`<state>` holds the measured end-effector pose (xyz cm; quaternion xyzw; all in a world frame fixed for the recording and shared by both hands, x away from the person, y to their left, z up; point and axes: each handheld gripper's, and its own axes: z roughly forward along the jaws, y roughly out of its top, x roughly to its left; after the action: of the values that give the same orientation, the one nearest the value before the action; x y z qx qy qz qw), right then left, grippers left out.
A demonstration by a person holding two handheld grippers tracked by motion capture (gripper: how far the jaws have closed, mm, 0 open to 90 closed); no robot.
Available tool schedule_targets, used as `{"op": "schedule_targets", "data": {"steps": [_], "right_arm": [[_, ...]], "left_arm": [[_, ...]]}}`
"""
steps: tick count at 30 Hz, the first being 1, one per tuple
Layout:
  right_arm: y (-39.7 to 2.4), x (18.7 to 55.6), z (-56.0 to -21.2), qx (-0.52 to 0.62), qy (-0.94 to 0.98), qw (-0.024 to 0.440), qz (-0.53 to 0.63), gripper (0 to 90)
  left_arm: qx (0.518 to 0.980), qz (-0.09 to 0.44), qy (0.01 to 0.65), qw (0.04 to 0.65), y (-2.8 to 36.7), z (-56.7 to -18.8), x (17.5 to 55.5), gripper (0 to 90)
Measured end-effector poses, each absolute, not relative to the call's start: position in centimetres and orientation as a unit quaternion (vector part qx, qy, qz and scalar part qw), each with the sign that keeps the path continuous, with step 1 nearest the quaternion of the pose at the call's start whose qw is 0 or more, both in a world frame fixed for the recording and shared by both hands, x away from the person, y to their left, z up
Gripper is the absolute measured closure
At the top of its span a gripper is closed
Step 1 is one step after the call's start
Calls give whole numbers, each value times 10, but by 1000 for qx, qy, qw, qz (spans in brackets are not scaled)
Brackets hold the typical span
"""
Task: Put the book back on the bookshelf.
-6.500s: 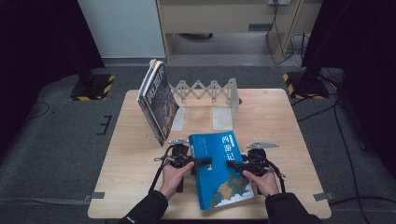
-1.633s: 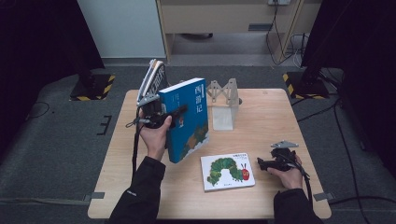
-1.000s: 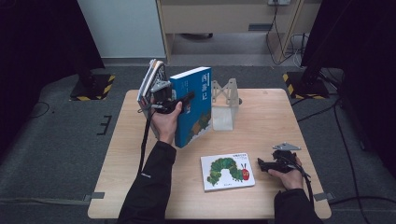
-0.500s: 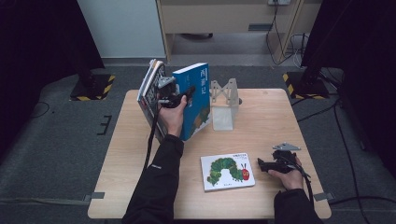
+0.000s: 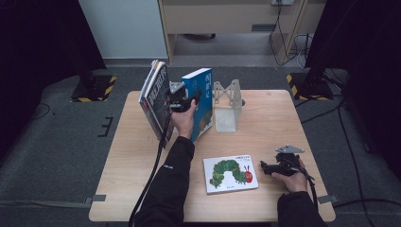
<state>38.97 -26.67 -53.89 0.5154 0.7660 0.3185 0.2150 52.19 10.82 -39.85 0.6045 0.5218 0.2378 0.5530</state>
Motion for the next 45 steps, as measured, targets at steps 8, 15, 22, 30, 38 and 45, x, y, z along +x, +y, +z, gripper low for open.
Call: {"op": "schedule_targets", "data": {"steps": [8,15,22,30,38,45], "right_arm": [[-266,389,-539,513,767,215,320,35],[-266,389,-539,511,769,214,319,35],[-266,389,-539,511,769,213,319,34],[-265,389,-539,508,771,212,320,34],[-264,388,-539,510,769,212,321,34],[-264,388,-539,510,769,211,321,34]], "left_arm": [[632,256,497,537,105,-400,506,583],[639,255,497,529,114,-404,488,579],[660,264,480,514,119,-410,466,583],[660,273,473,516,121,-417,451,574],[660,279,471,514,117,-419,445,563],[665,274,468,513,115,-419,442,552]]}}
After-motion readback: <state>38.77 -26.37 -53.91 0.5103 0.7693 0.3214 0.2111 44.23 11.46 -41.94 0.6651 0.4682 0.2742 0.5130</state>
